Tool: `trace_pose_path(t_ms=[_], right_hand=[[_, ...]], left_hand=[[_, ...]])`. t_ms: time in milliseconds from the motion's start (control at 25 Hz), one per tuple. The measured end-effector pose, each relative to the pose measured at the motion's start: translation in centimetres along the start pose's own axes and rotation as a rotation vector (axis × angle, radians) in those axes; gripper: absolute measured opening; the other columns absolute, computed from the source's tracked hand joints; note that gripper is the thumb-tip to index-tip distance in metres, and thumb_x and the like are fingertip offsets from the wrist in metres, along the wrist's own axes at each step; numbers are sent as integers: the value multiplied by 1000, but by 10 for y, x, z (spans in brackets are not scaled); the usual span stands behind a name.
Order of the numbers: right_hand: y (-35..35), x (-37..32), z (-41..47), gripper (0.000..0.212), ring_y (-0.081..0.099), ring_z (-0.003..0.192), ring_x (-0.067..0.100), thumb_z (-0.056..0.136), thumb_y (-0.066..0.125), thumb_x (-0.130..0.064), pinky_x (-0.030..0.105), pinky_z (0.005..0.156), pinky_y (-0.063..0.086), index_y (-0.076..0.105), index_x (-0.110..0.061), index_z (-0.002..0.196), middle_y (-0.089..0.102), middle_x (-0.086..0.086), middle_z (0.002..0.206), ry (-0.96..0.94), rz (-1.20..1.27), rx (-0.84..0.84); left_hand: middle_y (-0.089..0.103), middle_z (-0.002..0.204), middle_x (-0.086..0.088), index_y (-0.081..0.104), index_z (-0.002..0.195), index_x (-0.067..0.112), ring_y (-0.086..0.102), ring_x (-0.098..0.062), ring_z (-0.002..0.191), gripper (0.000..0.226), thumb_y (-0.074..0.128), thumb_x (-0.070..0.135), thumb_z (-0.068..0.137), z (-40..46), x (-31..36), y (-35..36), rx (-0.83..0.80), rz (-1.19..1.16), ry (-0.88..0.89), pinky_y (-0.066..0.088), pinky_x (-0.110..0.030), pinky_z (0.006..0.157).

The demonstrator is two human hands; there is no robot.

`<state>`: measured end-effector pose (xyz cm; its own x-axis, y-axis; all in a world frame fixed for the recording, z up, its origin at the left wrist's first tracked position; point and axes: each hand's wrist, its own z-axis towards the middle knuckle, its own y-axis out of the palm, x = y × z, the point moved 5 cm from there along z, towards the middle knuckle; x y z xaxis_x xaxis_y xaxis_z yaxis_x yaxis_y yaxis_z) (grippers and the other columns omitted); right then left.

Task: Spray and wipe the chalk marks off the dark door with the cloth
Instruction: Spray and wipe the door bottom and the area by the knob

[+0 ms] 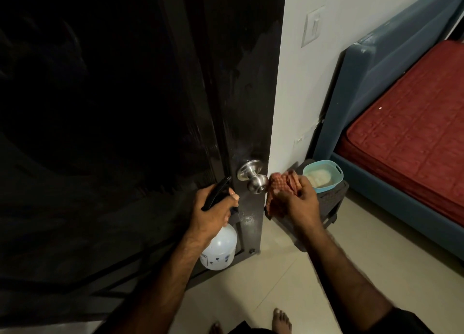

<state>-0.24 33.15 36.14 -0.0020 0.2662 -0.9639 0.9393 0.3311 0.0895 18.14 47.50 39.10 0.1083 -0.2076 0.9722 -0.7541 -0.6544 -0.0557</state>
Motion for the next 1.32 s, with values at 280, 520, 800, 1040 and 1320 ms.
trace_pose_path(t_ms=[280, 520, 800, 1040, 1320], right_hand=[[-5, 8, -2, 42, 69, 112, 49, 81, 69, -8, 73, 95, 56, 70, -20, 121, 73, 21, 119, -9, 184, -121], [1, 45, -34, 50, 62, 131, 41, 102, 59, -39, 62, 115, 45, 64, -8, 140, 64, 22, 142, 423, 678, -150], [-13, 40, -43, 49, 69, 125, 37, 112, 41, -45, 58, 112, 50, 65, -11, 136, 69, 22, 138, 399, 683, -116], [7, -34, -28, 34, 60, 123, 5, 105, 59, -38, 22, 97, 54, 64, -15, 130, 60, 7, 137, -594, -312, -47], [51, -15, -12, 55, 58, 117, 21, 93, 76, -46, 31, 91, 54, 60, -16, 135, 54, 7, 136, -818, -736, 9]], left_hand=[[68, 81, -10, 69, 100, 8, 53, -3, 50, 13, 79, 7, 91, -10, -7, 9, -104, 79, -38, 44, -19, 51], [50, 57, 3, 57, 69, 7, 45, -8, 49, 28, 76, 18, 86, -21, -24, 47, -434, 419, 64, 37, -27, 53], [49, 60, -4, 55, 72, 3, 44, -16, 52, 29, 75, 20, 84, -23, -33, 57, -492, 511, -14, 38, -30, 52], [68, 74, -9, 65, 110, 6, 49, -11, 48, 29, 82, 10, 87, -20, -27, 18, -240, 92, -204, 44, -33, 56], [67, 76, -10, 66, 112, 5, 47, -10, 46, 25, 79, 6, 90, -17, -16, -17, -102, 32, -162, 43, -32, 57]])
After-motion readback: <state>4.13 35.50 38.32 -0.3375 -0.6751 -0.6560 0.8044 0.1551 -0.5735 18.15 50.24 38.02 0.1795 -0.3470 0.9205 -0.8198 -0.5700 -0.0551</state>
